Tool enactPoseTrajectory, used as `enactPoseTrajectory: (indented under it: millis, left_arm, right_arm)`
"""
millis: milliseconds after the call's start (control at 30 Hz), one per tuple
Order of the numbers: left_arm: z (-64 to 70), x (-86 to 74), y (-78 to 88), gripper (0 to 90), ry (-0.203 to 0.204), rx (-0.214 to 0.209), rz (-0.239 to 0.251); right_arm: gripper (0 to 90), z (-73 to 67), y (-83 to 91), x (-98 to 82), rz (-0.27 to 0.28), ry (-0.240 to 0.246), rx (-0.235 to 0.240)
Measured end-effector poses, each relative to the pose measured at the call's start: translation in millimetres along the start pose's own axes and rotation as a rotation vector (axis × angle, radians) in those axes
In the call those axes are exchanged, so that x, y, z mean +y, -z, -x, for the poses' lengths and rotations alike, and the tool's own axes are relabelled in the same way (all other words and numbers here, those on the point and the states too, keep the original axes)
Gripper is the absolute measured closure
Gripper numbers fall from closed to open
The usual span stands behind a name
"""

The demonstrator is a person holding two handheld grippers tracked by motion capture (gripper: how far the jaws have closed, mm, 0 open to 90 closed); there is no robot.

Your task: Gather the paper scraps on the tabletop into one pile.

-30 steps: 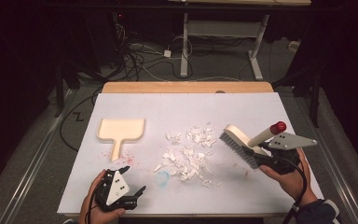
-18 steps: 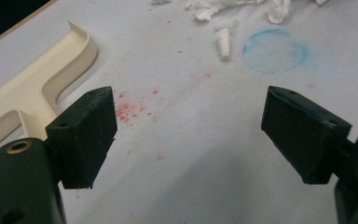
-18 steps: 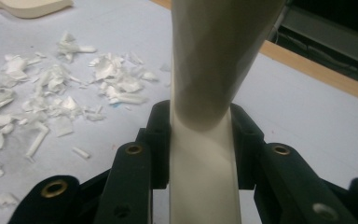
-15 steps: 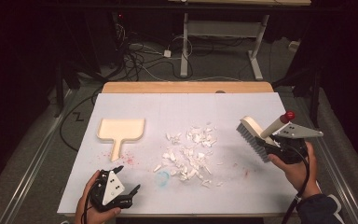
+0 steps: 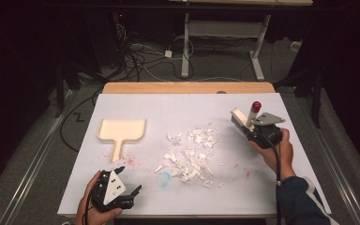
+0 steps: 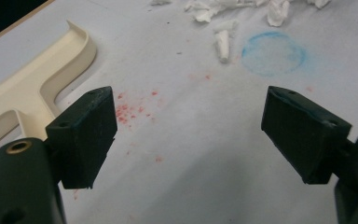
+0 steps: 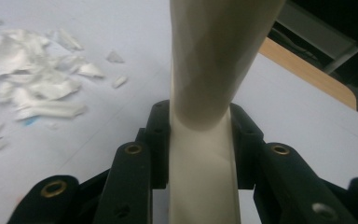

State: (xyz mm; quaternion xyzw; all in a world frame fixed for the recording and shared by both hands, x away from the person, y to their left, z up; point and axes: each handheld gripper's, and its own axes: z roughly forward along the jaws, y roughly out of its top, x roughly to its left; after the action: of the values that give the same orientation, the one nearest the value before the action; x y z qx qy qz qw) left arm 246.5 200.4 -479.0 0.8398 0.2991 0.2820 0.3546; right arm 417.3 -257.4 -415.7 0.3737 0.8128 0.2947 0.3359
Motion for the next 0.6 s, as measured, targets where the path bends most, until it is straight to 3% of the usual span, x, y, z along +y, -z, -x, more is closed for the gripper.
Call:
enactPoseTrajectory:
  millis: [200, 333, 467, 600]
  left_arm:
    - [-0.5, 0.2, 0.5, 17.3, 0.006, -0.007, 0.001]
    - [-0.4, 0.3, 1.2, 17.3, 0.006, -0.017, 0.004]
    - [-0.6, 0.2, 1.6, 17.3, 0.006, -0.022, 0.006]
    - [-0.5, 0.4, 1.6, 17.3, 0.009, -0.024, 0.007]
  right_arm:
    - [67.9, -22.2, -33.2, 22.7, -0.015, 0.074, -0.009]
    - [67.9, -43.0, -48.0, 34.1, -0.023, 0.113, 0.026]
    - [67.7, -62.0, -51.8, 36.9, -0.009, 0.165, 0.066]
    - [67.4, -77.2, -42.9, 33.8, 0.009, 0.213, 0.129]
